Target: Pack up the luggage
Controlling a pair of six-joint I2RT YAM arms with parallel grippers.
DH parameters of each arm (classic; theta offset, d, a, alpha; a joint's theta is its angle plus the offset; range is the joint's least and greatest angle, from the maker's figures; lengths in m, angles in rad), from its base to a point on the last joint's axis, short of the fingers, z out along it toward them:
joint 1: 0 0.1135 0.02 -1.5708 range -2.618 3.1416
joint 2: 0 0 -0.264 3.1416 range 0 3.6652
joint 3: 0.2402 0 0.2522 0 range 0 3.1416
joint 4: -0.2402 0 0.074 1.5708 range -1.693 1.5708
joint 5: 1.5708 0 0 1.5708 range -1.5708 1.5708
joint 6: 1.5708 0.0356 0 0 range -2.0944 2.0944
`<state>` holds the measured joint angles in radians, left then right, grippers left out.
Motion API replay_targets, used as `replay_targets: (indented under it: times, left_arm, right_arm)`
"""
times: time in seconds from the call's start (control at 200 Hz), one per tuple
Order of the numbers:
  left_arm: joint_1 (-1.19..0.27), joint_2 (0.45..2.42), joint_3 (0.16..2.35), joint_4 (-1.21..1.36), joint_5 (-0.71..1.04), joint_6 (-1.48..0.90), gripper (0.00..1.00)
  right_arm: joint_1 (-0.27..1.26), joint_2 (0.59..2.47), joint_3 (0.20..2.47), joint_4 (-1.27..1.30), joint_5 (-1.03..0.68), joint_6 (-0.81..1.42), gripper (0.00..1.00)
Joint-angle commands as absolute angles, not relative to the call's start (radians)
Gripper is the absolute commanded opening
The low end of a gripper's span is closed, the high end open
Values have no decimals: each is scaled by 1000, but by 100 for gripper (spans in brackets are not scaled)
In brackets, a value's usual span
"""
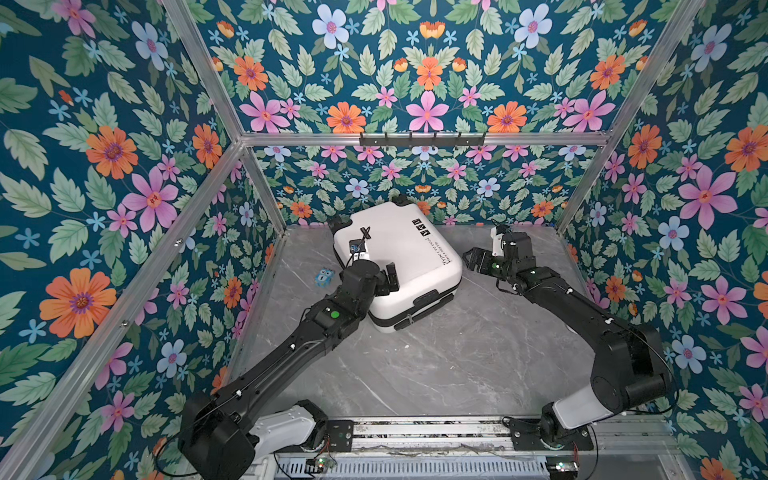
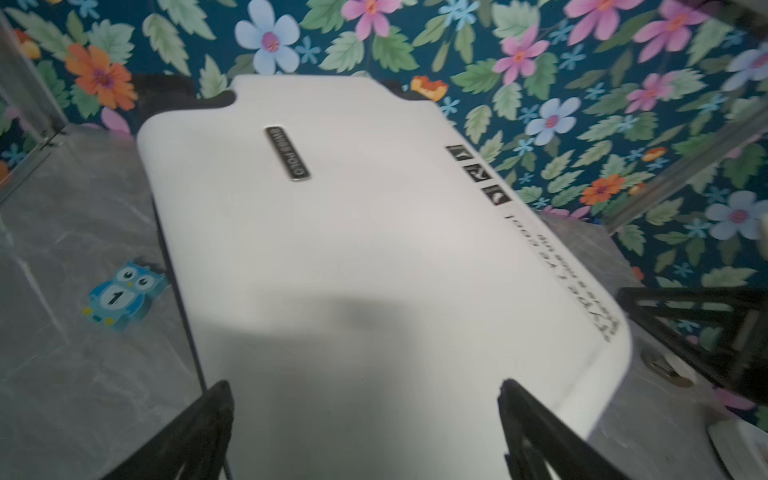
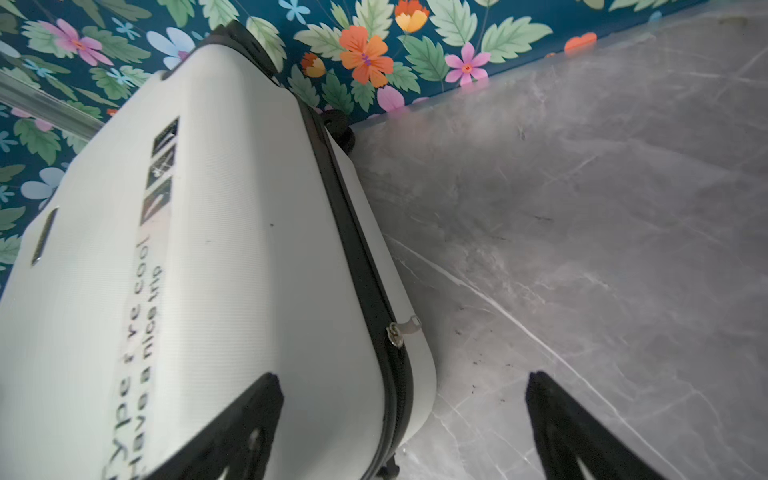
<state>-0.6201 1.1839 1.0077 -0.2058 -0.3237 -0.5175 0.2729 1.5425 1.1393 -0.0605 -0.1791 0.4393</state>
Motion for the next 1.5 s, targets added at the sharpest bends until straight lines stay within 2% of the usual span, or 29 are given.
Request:
replay_targets:
  times: [0.0,0.15,0.285,0.45,0.57,0.67,0.835,0.995,1.12,1.335,1.415,1.495]
  left_arm:
    - [-486,1198,1051,-291,-319,-683,100]
    - [-285,1270,1139,-400,-177,-820,100]
    - [-229,1362,1186,-335,-112,-788,100]
    - [-222,1443,1074,-105,-60,-741,100]
    - [-221,1473,978,93,-15,-725,100]
    - [-225,1556,1025,107,67,-711,97]
    - [-258,1677,1140,50,140,-691,95]
    - [-271,1749,1198,60,208,-657,96]
    - [-286,1783,1270,21,229,-612,94]
    - [-346,1651,1402,-187,3,-439,92]
    - [-360,1657,1474,-269,-35,-370,92]
    - [-363,1705,1532,-357,-47,-319,90]
  right_arm:
    - [273,1554,1188,-68,-209,402,94]
    - [273,1511,1201,-106,-230,517,95]
    - [280,1446,1140,-22,-226,530,96]
    - [308,1355,897,201,-211,422,96]
    - [374,1221,735,318,-181,304,96]
    - [428,1112,667,279,-150,266,96]
    - [453,950,586,207,-148,388,91]
    - [638,842,528,205,-6,349,94]
    - [747,873,480,247,85,345,95]
    - [816,1057,413,436,240,370,89]
    - [820,1147,419,512,259,388,84]
    - [861,1251,404,665,338,356,84]
